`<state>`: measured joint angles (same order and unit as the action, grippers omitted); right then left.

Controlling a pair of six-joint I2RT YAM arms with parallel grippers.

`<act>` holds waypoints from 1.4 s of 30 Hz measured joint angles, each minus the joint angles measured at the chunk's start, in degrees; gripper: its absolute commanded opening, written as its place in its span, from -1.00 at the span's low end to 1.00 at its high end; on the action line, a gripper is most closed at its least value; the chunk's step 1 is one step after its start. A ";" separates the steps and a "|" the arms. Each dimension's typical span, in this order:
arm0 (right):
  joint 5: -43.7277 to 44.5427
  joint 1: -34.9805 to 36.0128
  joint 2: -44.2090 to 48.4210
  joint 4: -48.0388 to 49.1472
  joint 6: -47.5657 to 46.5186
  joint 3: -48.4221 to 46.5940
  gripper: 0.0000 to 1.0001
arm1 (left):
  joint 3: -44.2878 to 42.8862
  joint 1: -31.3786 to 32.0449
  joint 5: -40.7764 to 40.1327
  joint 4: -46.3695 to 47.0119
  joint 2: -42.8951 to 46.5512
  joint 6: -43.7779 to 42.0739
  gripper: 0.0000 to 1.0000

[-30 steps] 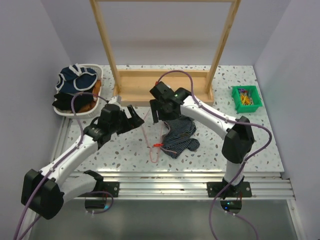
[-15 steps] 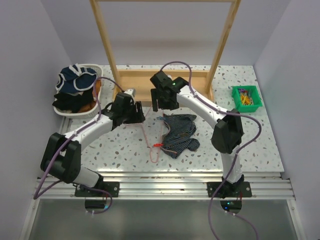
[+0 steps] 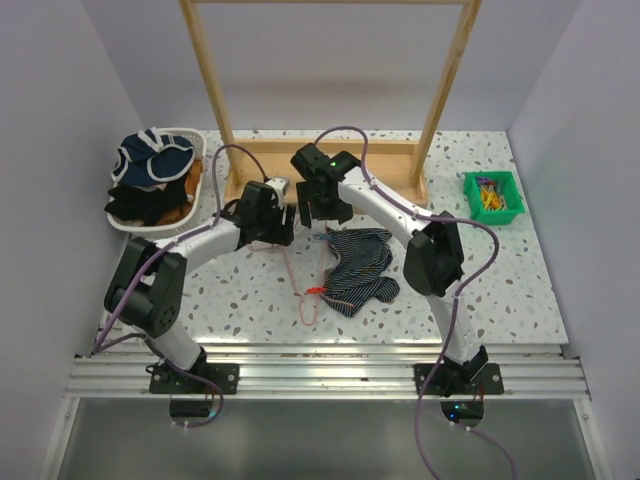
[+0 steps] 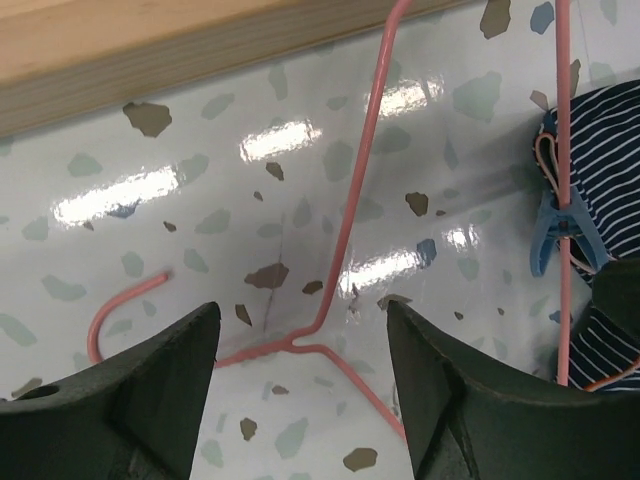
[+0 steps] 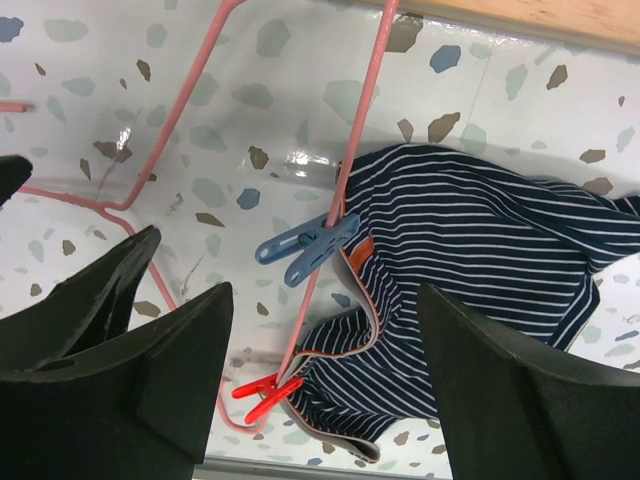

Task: Remove the underwear clipped to the hanger

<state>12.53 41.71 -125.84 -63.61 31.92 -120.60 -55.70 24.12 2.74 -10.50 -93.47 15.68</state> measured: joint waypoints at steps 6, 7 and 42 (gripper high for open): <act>-0.07 0.00 -2.19 -1.95 0.70 -2.05 0.55 | -2.10 0.00 1.46 1.16 -4.09 -5.29 -0.09; -0.13 0.00 -2.58 -2.19 0.92 -2.34 0.54 | -2.23 0.00 1.88 1.27 -4.46 -5.77 -0.19; -2.27 -0.11 -7.30 -4.02 3.34 -3.74 -0.19 | -2.89 -0.04 9.09 5.31 -5.68 -1.68 -1.00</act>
<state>10.26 41.60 -133.14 -67.64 35.27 -124.33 -58.59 24.08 11.84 -5.19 -99.15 14.00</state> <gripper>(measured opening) 0.450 0.004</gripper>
